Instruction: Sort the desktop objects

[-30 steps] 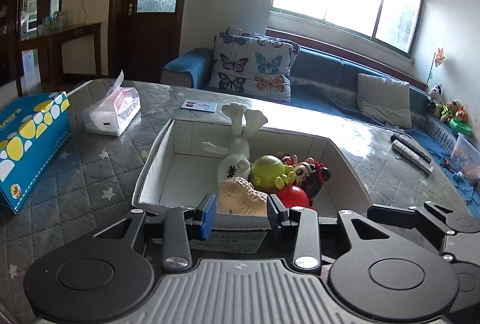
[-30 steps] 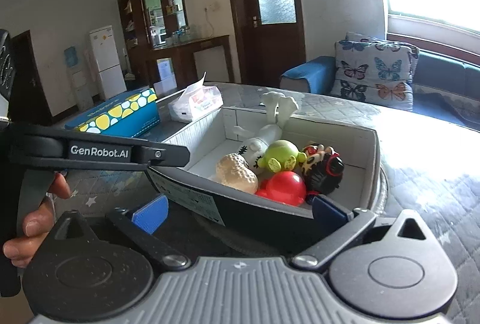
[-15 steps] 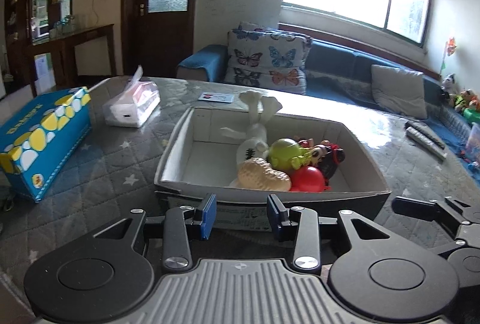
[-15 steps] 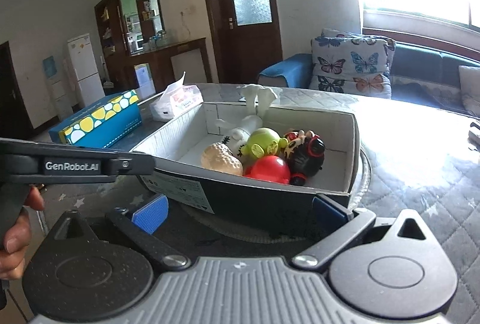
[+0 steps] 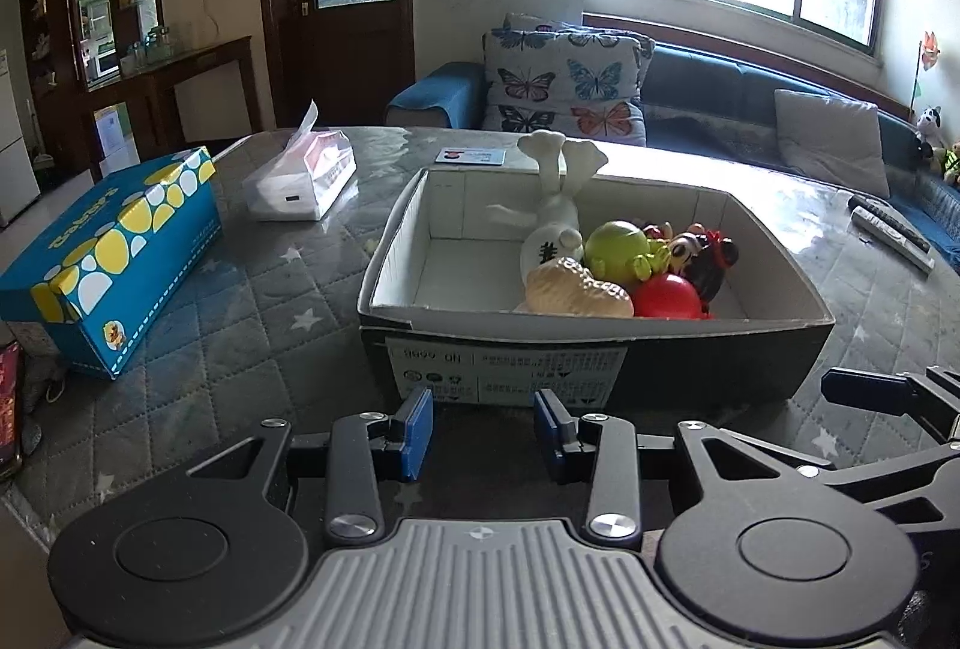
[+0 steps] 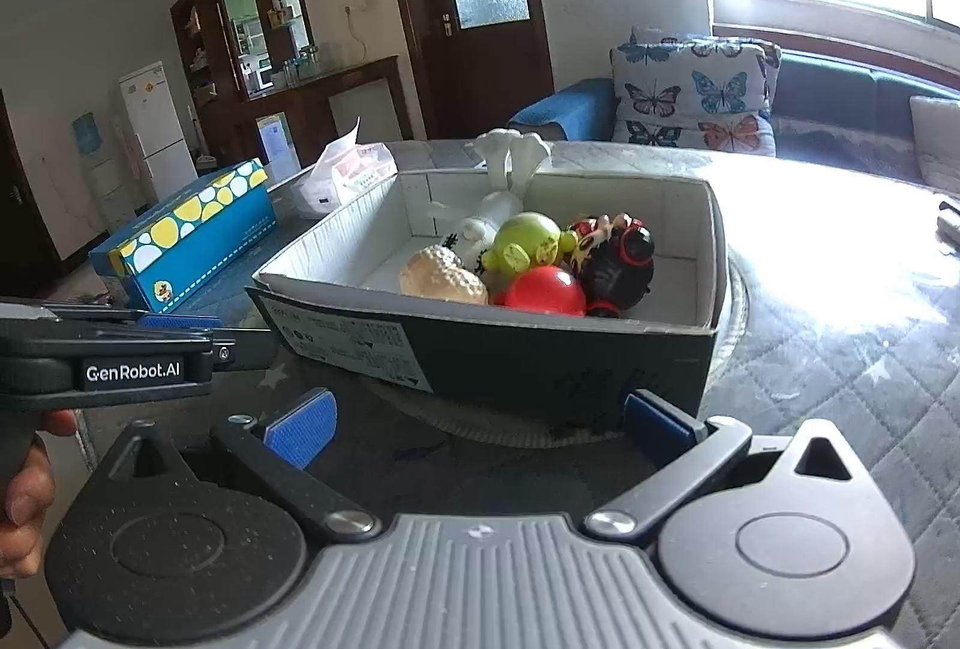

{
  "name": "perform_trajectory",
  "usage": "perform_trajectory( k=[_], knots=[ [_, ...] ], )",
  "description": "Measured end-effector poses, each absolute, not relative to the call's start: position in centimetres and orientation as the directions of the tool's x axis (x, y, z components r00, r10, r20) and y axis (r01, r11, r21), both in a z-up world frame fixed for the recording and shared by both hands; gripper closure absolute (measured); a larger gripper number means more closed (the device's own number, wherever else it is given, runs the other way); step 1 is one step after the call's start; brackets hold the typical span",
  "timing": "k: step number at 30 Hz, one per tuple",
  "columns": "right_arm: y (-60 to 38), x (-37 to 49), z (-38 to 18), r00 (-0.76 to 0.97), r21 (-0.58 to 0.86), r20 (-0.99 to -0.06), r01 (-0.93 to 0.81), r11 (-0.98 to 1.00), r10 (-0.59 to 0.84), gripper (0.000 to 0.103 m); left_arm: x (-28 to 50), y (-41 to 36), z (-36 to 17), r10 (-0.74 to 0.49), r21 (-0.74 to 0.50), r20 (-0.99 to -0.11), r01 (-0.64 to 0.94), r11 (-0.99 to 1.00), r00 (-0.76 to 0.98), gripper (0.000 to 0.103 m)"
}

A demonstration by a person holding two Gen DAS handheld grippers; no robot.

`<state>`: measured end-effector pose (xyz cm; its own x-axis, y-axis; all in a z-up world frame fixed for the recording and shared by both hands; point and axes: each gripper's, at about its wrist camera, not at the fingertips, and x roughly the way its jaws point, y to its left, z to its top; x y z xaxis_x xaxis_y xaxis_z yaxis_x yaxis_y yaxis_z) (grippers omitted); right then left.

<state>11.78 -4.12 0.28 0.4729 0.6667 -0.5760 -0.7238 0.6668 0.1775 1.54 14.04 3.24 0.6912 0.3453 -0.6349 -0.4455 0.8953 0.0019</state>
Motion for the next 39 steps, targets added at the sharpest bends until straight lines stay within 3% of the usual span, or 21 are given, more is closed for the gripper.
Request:
perform_trajectory(
  k=[39],
  knots=[
    [-1.3, 14.0, -2.5, 0.439, 0.198, -0.716, -0.618, 0.761, 0.543, 0.000, 4.0, 15.5, -0.1, 0.308, 0.026, -0.727, -0.424, 0.905, 0.614, 0.063]
  ],
)
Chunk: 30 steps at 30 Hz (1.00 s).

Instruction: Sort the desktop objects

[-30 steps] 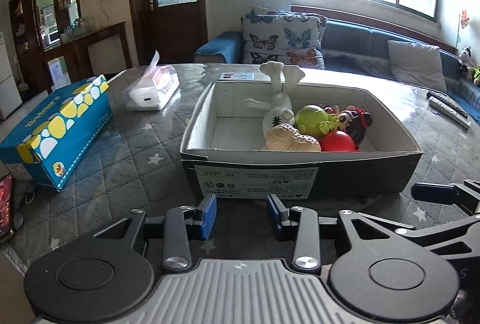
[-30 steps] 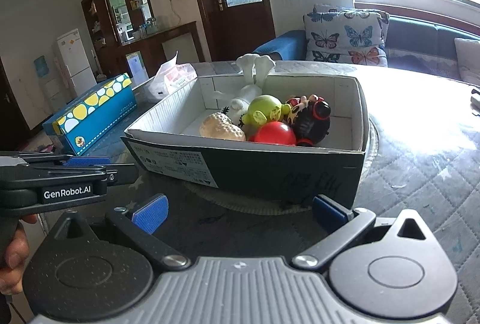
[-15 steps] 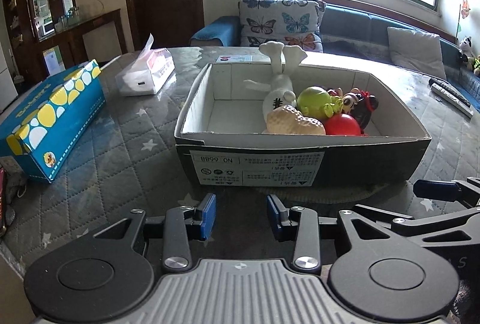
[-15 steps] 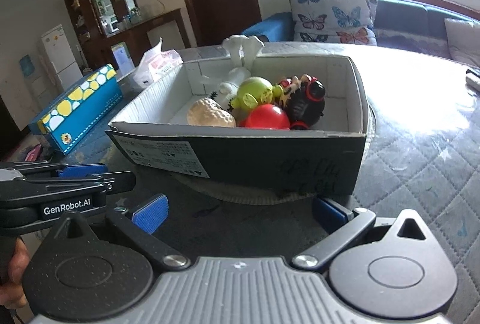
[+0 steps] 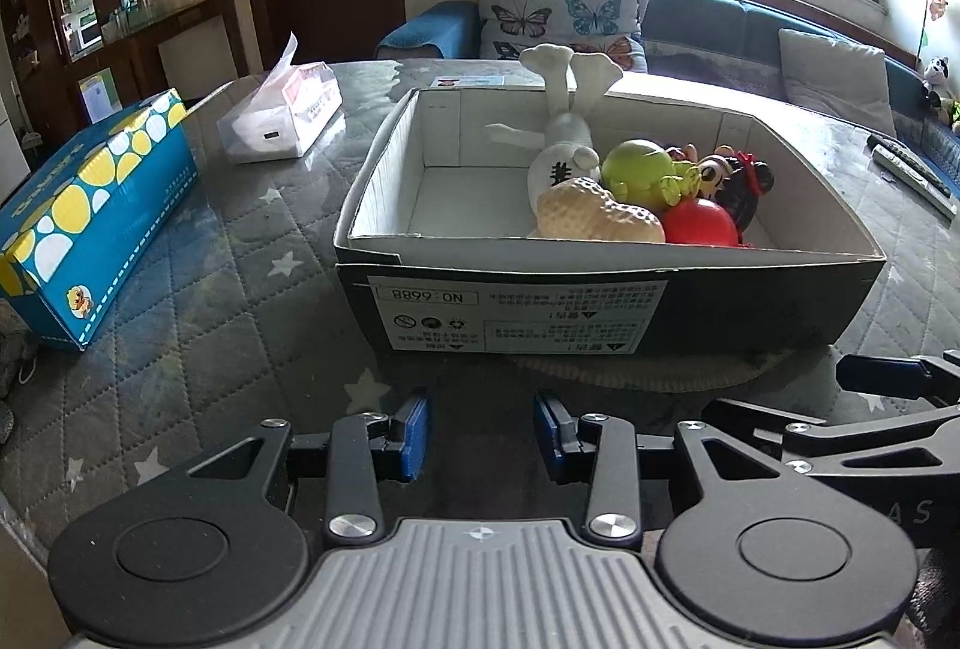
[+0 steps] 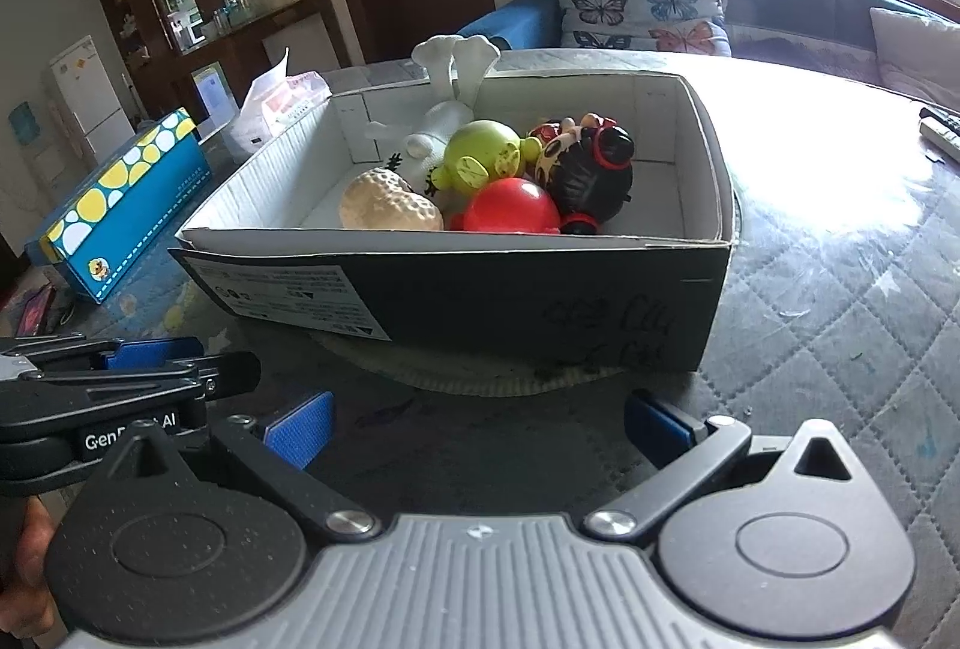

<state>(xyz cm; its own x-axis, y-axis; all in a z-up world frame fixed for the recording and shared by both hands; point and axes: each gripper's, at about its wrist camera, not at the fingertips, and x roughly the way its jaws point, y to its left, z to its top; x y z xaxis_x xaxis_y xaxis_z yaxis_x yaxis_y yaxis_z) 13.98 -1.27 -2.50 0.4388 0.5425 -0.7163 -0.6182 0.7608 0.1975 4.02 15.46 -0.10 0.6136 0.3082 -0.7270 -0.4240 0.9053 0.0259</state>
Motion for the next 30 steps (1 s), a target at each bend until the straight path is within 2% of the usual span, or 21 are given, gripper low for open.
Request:
perform_trajectory(
  k=[30],
  knots=[
    [1.0, 16.6, -3.8, 0.412, 0.188, -0.770, -0.582, 0.791, 0.487, 0.000, 7.5, 16.9, -0.9, 0.291, 0.059, -0.781, -0.399, 0.915, 0.552, 0.063]
  ],
)
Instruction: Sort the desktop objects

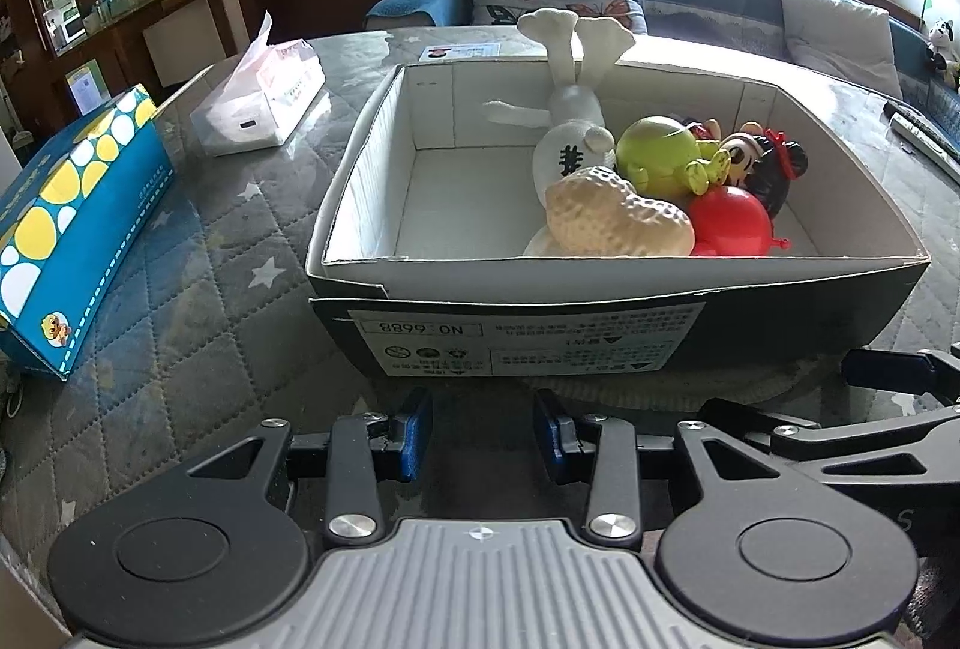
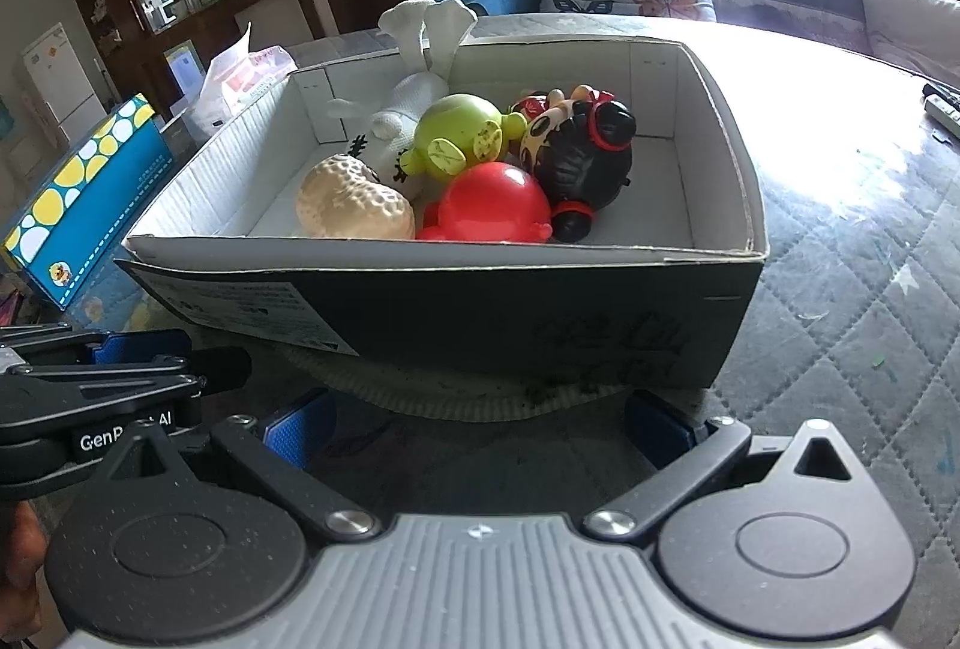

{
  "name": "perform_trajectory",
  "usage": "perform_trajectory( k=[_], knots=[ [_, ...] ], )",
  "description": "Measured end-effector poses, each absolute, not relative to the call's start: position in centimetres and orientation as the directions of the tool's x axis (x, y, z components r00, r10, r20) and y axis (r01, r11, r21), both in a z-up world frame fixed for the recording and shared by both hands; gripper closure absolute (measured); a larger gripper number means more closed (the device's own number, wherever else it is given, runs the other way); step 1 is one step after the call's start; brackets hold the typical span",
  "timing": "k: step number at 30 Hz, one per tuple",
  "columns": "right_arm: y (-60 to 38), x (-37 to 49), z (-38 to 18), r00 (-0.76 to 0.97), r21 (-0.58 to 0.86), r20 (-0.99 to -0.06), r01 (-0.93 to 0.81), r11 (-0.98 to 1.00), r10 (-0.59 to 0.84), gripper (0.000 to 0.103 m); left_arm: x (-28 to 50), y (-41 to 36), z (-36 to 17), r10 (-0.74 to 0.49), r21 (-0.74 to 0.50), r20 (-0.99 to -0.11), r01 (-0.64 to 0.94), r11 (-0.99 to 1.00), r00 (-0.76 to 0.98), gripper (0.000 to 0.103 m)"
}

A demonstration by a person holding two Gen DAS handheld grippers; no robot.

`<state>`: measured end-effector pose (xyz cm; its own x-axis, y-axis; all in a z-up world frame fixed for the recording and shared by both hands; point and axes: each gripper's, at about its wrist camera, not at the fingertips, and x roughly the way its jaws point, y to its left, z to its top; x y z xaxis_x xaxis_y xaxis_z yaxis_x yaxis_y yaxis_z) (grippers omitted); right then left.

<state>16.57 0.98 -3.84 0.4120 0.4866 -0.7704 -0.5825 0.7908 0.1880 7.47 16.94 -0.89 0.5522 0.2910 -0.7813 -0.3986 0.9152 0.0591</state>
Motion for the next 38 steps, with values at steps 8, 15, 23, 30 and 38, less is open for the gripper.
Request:
perform_trajectory(
  k=[8, 15, 23, 30, 38],
  knots=[
    [1.42, 17.14, -3.90, 0.415, 0.177, -0.777, -0.577, 0.797, 0.473, 0.000, 7.92, 17.06, -0.90, 0.290, 0.065, -0.783, -0.392, 0.918, 0.550, 0.063],
    [1.42, 17.27, -3.97, 0.416, 0.178, -0.779, -0.571, 0.802, 0.469, 0.000, 8.22, 17.21, -0.88, 0.286, 0.060, -0.784, -0.392, 0.918, 0.551, 0.064],
    [1.47, 17.33, -3.96, 0.416, 0.178, -0.779, -0.570, 0.802, 0.468, 0.000, 8.23, 17.21, -0.88, 0.288, 0.062, -0.785, -0.393, 0.917, 0.548, 0.064],
    [1.54, 17.45, -4.00, 0.416, 0.181, -0.780, -0.564, 0.805, 0.467, 0.000, 8.26, 17.28, -0.86, 0.281, 0.053, -0.787, -0.394, 0.917, 0.549, 0.065],
    [1.43, 17.36, -3.99, 0.418, 0.180, -0.779, -0.564, 0.806, 0.467, 0.000, 8.18, 17.26, -0.85, 0.283, 0.053, -0.785, -0.395, 0.917, 0.551, 0.065]
  ],
)
